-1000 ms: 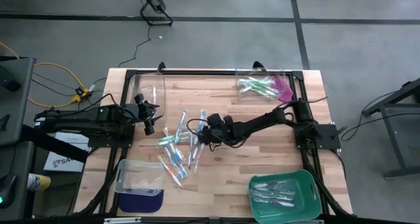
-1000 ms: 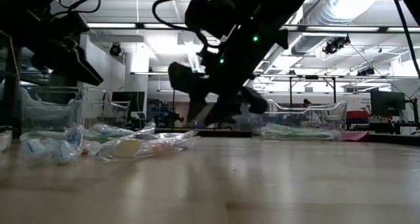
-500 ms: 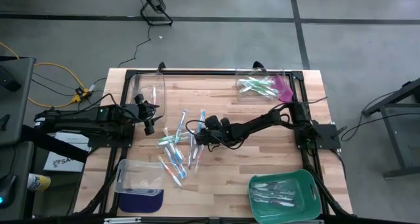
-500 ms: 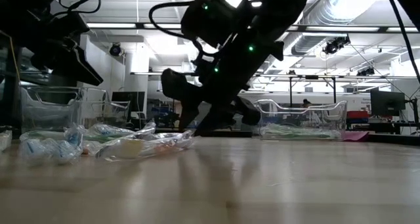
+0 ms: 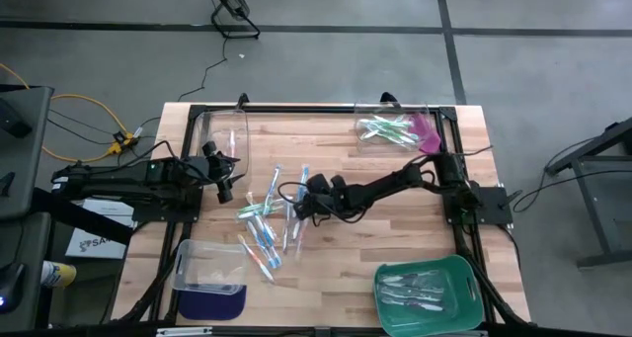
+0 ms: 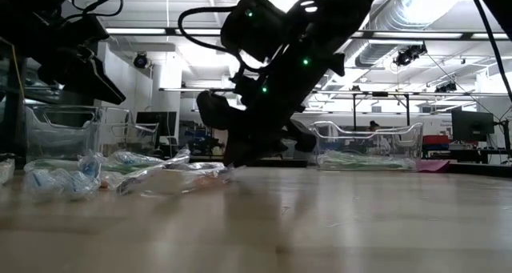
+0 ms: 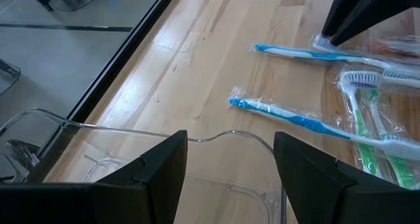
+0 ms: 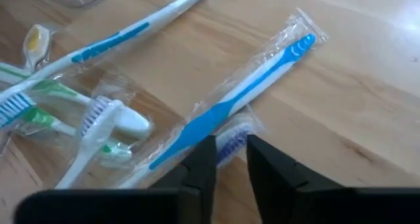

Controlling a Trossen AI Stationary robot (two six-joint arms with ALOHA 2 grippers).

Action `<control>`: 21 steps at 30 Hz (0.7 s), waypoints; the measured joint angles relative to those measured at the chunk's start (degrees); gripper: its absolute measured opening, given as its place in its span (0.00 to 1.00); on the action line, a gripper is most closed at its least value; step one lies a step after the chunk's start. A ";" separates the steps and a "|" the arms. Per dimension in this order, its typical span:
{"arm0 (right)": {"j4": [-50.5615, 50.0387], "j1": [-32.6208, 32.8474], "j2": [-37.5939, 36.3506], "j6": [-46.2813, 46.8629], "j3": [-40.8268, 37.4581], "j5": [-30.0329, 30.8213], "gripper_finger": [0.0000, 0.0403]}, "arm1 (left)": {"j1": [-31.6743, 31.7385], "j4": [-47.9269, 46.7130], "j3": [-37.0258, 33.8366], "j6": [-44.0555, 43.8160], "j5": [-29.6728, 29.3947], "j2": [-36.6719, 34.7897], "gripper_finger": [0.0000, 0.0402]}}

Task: Pick & Place Toothbrushes
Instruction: Put the violet toothbrush into the green bin

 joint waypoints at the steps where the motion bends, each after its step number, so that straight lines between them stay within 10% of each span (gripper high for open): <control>1: -0.02 0.00 0.00 -0.45 -0.01 0.01 0.14 | -0.02 0.00 0.00 0.00 0.00 0.00 0.55; 21: -1.09 3.43 -12.79 -17.92 -0.07 7.75 0.01 | 0.00 -0.53 0.00 0.01 0.00 -0.02 0.55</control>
